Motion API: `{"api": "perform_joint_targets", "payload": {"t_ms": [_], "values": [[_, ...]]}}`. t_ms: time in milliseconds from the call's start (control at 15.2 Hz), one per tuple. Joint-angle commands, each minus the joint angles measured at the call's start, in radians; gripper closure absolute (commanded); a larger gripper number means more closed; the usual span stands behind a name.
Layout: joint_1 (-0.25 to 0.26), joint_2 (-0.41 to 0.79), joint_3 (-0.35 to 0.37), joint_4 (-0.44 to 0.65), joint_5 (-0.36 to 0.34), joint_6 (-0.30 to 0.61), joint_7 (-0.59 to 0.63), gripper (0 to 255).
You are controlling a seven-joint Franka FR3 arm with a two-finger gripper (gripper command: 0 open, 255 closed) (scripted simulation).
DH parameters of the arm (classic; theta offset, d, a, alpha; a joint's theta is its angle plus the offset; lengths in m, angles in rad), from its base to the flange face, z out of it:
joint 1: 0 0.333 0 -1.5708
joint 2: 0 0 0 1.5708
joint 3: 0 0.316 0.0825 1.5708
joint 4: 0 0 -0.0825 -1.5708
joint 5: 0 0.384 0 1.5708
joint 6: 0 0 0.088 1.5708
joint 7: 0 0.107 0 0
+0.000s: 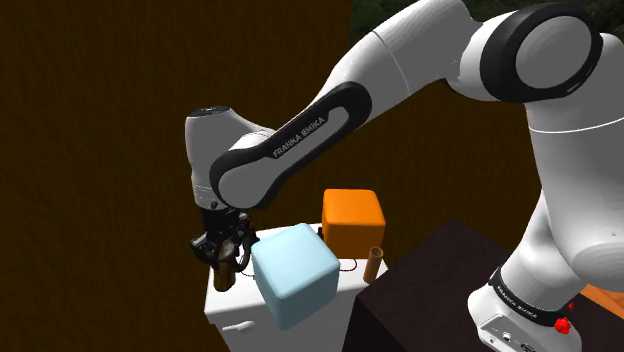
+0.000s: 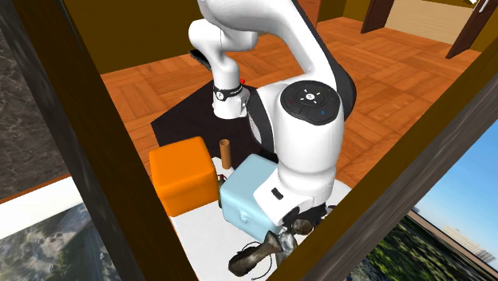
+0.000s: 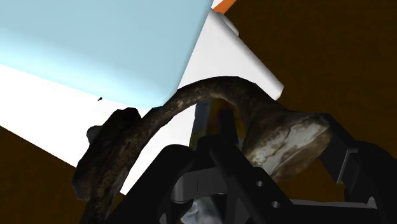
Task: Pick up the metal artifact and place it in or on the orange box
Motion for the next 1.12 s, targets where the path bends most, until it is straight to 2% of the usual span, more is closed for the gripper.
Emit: {"api": "perform_joint_targets", "payload": {"t_ms": [0,1056], "values": [[-0.002,-0.015,0.005,0.005,0.006,-0.020,0.000,255],[-0.020,-0.117,0.031,0.079,0.047,-0.190,-0.008,255]]}}
